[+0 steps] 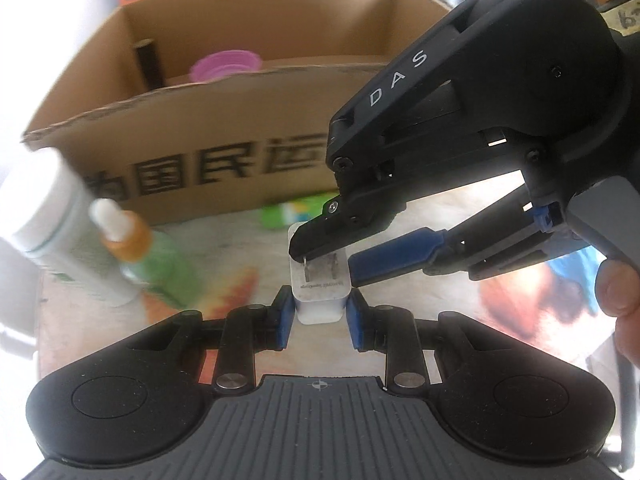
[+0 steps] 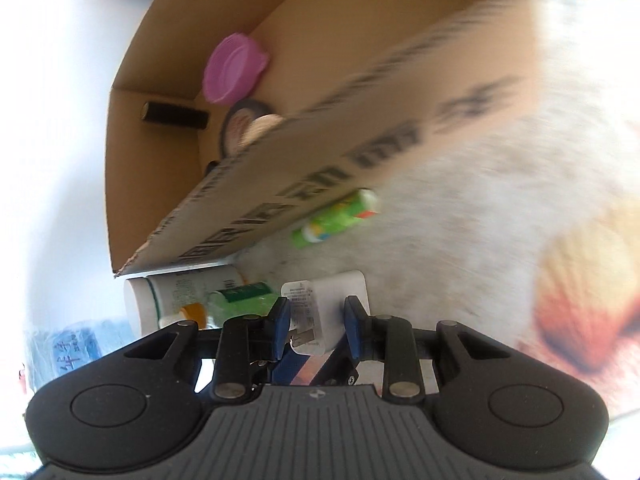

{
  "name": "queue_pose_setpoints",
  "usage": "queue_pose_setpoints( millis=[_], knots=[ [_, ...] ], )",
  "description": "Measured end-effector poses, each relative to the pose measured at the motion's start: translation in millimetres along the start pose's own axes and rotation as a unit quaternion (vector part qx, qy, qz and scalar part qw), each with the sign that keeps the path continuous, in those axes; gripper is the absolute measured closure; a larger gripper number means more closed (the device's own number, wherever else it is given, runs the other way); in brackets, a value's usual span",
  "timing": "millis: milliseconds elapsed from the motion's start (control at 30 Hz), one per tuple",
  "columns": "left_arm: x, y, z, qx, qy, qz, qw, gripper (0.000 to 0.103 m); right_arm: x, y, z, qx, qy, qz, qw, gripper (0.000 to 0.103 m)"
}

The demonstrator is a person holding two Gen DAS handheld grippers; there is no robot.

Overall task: Organize rigid objects
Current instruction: 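Lift the white plug adapter with the right tool toward the box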

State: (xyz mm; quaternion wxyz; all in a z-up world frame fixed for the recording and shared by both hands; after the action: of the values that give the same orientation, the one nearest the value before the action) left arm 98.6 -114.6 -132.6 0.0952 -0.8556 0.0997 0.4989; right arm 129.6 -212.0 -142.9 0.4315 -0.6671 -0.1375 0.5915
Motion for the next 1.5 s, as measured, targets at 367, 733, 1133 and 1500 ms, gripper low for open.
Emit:
queue_pose_setpoints(
  millis=[367, 733, 1133, 1500],
  knots=[
    [3.4, 26.4, 0.5, 0.041, -0.002, 0.014, 0.9991, 0.076, -22.1, 15.0, 2.5, -0.002, 0.019, 0.018, 1.0, 0.071],
    [7.3, 29.4, -3.1, 0.047, -0.003, -0.002, 0.9989, 0.075, -13.4, 9.3, -3.2, -0.027, 0.019, 0.022, 0.999, 0.063],
    [-9.0, 33.0, 6.8, 0.035, 0.011, -0.012, 0.9993, 0.077, -16.8, 8.2, -4.9, -0.019, 0.024, -0.004, 1.0, 0.067],
    [-57.6, 26.5, -3.5, 0.041, 0.048, -0.003, 0.998, 0.077, -50.2, -25.4, 6.3, -0.046, 0.039, -0.014, 0.998, 0.067]
  ],
)
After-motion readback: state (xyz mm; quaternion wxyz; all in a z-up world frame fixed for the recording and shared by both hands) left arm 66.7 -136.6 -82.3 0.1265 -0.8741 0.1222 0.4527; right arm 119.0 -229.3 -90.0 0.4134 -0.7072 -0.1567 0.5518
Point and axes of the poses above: each gripper's, at about its wrist camera, not at the fingertips, and x roughly the way its jaws point, y to its right, z to its underside, the point moved 6 cm from there along x, roughly the way its jaws point, and after that the axes turned 8 degrees about -z, right-handed, at the moved point
